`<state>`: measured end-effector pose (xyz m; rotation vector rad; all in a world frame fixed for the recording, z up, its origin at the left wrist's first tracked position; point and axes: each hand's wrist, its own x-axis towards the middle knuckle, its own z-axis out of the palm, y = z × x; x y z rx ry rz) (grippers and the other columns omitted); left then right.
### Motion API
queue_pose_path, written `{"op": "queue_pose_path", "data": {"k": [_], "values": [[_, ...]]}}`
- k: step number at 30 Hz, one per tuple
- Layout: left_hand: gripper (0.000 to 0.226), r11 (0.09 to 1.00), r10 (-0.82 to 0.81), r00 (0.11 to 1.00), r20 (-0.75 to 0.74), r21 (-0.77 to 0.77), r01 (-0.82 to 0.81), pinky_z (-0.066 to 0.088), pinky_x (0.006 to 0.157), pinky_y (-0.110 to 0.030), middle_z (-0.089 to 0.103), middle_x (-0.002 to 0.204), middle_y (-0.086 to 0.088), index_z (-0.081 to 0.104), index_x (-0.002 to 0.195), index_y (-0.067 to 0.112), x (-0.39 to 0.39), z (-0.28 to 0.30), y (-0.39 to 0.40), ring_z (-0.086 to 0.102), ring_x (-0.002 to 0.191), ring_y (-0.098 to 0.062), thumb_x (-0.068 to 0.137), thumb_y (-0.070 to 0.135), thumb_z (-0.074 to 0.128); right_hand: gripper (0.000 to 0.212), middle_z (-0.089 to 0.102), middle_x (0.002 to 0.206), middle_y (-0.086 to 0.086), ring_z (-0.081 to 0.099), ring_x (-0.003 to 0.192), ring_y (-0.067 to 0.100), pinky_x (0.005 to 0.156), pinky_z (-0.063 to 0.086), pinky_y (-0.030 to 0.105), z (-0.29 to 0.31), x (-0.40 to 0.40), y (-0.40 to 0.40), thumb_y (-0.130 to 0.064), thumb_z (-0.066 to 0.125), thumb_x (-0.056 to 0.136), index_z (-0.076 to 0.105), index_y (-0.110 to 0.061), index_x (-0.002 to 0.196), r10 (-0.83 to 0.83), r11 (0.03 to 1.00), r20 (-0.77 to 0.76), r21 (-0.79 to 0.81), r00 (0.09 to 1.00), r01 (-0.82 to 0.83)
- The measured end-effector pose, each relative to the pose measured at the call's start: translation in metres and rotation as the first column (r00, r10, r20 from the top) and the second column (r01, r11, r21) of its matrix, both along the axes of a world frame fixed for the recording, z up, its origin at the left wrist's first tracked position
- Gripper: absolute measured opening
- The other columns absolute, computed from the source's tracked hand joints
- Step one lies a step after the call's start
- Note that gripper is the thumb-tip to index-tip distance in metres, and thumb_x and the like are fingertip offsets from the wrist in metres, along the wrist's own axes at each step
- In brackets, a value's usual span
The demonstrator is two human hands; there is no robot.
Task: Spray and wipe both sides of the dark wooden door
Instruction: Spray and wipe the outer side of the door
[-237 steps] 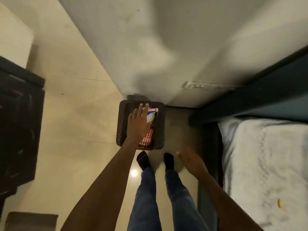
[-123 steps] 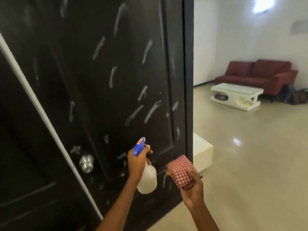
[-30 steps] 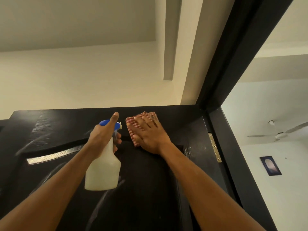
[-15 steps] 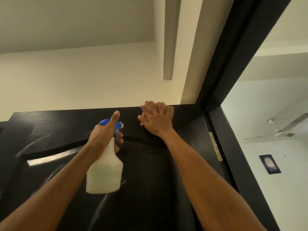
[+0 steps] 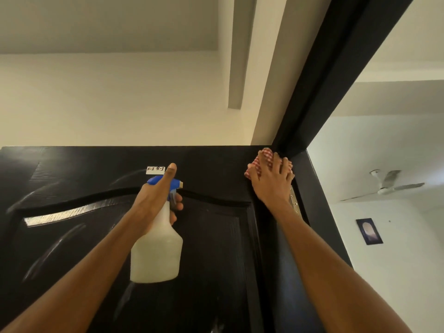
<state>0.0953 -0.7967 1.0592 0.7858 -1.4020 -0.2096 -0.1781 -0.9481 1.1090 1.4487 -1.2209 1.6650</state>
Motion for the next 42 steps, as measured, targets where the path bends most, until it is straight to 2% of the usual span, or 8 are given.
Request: {"op": "queue_pose_path", "data": {"k": [9,16,19,24,29,33,39,42], "values": [[0.075,0.999,0.018,1.000,-0.011,0.052,-0.018,0.051,0.043,-0.027,0.068,0.082,-0.018,0.065,0.098,0.002,0.008,-0.036,0.005,0.061,0.046,-0.016,0.088,0.073,0.042,0.069,0.004,0.168,0.002,0.003,0.154,0.031,0.120,0.008,0.066,-0.124,0.010,-0.002,-0.073,0.017,0.097,-0.003,-0.045,0.157,-0.114,0.992,-0.520,-0.104,0.847,0.069],[0.069,0.997,0.056,0.998,-0.038,-0.056,-0.058,0.051,0.043,-0.028,0.067,0.080,-0.015,0.064,0.110,0.008,0.035,-0.030,0.030,0.063,0.060,-0.024,0.089,0.070,0.044,0.066,0.003,0.167,0.011,-0.002,0.153,0.039,0.119,-0.003,0.065,-0.055,0.072,0.012,-0.060,0.019,0.102,0.004,-0.030,0.159,0.072,0.997,0.197,0.020,0.978,-0.077],[0.066,0.986,0.138,0.989,-0.050,-0.087,-0.142,0.051,0.045,-0.029,0.067,0.080,-0.014,0.064,0.111,0.006,0.065,-0.032,0.037,0.064,0.063,-0.023,0.093,0.066,0.042,0.060,0.007,0.168,0.005,0.002,0.154,0.035,0.120,-0.001,0.064,-0.045,0.142,0.024,-0.057,0.023,0.103,0.011,-0.035,0.157,0.118,0.991,-0.170,-0.042,0.978,-0.127],[0.073,0.961,0.242,0.967,-0.077,-0.117,-0.249,0.055,0.073,-0.043,0.070,0.086,-0.020,0.066,0.106,0.007,0.112,-0.039,0.035,0.066,0.074,-0.032,0.088,0.073,0.041,0.059,0.013,0.167,-0.001,0.007,0.154,0.025,0.122,-0.002,0.053,-0.068,0.209,0.044,-0.059,0.026,0.102,0.016,-0.039,0.157,0.005,0.987,-0.787,-0.096,0.617,-0.131],[0.076,0.957,0.253,0.963,-0.087,-0.124,-0.263,0.053,0.058,-0.033,0.070,0.087,-0.022,0.065,0.104,0.002,0.147,-0.036,0.034,0.065,0.066,-0.029,0.089,0.072,0.042,0.066,0.007,0.168,0.007,0.003,0.154,0.034,0.121,0.002,0.060,-0.074,0.159,0.022,-0.057,0.023,0.102,0.007,-0.031,0.160,-0.023,0.996,-0.217,-0.087,0.976,0.004],[0.084,0.947,0.282,0.956,-0.088,-0.134,-0.291,0.059,0.068,-0.038,0.070,0.081,-0.015,0.068,0.101,0.003,0.182,-0.022,0.045,0.067,0.067,-0.026,0.083,0.081,0.043,0.066,0.001,0.168,0.013,-0.004,0.153,0.039,0.118,0.000,0.067,-0.074,0.164,0.026,-0.055,0.023,0.104,0.002,-0.026,0.160,0.025,0.999,0.251,0.034,0.968,-0.034],[0.074,0.958,0.249,0.964,-0.098,-0.121,-0.260,0.052,0.054,-0.029,0.063,0.073,-0.015,0.061,0.088,0.004,0.241,-0.001,0.062,0.060,0.054,-0.019,0.089,0.075,0.042,0.065,0.001,0.169,0.003,-0.006,0.155,0.029,0.122,-0.005,0.058,-0.057,0.265,0.047,-0.057,0.004,0.099,0.004,-0.034,0.159,0.086,0.995,-0.247,-0.026,0.965,-0.095],[0.074,0.981,0.161,0.981,-0.105,-0.089,-0.171,0.052,0.047,-0.026,0.064,0.076,-0.014,0.060,0.096,0.004,0.265,0.005,0.063,0.061,0.055,-0.017,0.088,0.075,0.043,0.069,0.003,0.169,0.002,-0.005,0.155,0.028,0.122,-0.008,0.055,-0.058,0.300,0.052,-0.060,-0.002,0.095,0.005,-0.035,0.159,0.075,0.995,-0.263,-0.039,0.962,-0.088]]}}
